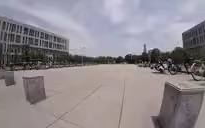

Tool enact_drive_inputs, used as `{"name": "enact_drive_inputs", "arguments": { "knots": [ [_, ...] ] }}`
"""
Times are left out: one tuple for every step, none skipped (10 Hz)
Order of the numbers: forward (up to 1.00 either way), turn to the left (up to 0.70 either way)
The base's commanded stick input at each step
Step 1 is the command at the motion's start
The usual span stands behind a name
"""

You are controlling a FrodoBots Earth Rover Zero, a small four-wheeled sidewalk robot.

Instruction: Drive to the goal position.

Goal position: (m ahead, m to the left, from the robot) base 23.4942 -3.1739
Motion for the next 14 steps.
{"name": "enact_drive_inputs", "arguments": {
  "knots": [
    [1.0, 0.0],
    [1.0, 0.0],
    [1.0, 0.0],
    [1.0, 0.0],
    [1.0, 0.0],
    [1.0, 0.0],
    [1.0, 0.0],
    [1.0, 0.0],
    [1.0, 0.0],
    [1.0, 0.0],
    [1.0, 0.0],
    [1.0, 0.0],
    [1.0, 0.0],
    [1.0, 0.0]
  ]
}}
